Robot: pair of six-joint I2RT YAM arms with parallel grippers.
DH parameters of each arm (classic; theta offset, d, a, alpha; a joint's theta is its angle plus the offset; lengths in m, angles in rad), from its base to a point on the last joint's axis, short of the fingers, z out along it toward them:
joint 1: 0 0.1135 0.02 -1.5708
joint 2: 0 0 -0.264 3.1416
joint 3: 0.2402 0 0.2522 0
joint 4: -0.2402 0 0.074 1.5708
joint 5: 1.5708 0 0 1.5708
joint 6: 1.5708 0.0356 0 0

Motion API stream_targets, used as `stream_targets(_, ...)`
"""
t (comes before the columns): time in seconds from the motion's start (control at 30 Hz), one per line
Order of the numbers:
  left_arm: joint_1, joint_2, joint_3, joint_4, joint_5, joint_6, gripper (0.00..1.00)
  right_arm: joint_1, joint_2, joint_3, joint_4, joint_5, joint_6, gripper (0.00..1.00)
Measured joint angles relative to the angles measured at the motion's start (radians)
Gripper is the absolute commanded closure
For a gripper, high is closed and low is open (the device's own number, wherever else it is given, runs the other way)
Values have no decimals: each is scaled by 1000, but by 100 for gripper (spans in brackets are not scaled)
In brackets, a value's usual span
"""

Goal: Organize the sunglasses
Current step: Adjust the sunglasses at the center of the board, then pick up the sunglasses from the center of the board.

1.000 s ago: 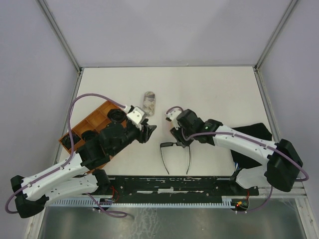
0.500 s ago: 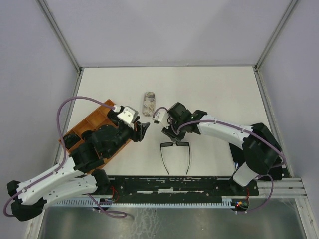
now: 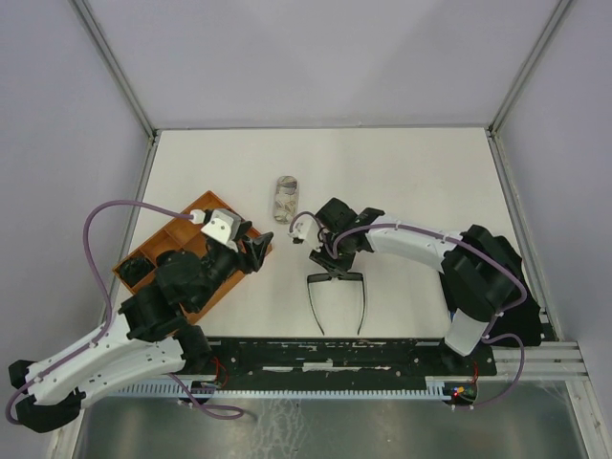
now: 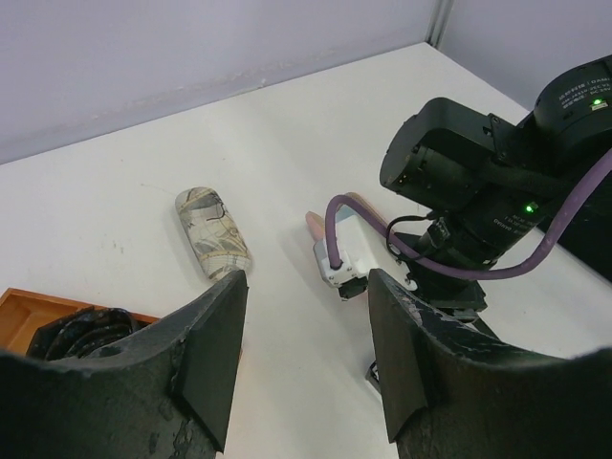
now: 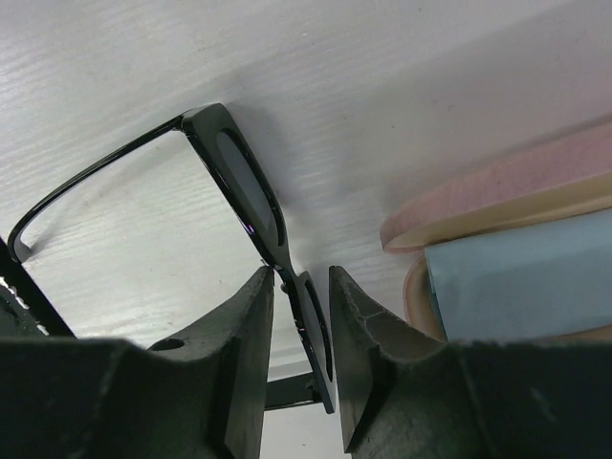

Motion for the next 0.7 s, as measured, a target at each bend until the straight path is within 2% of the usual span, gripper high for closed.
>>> stream_targets(0.23, 0, 21, 0, 2, 0, 0, 39, 0, 34, 22, -14, -25, -8, 66)
stream_targets(0.7, 0, 33, 0, 3, 0, 0, 39, 0, 38, 29, -25, -40, 1, 83)
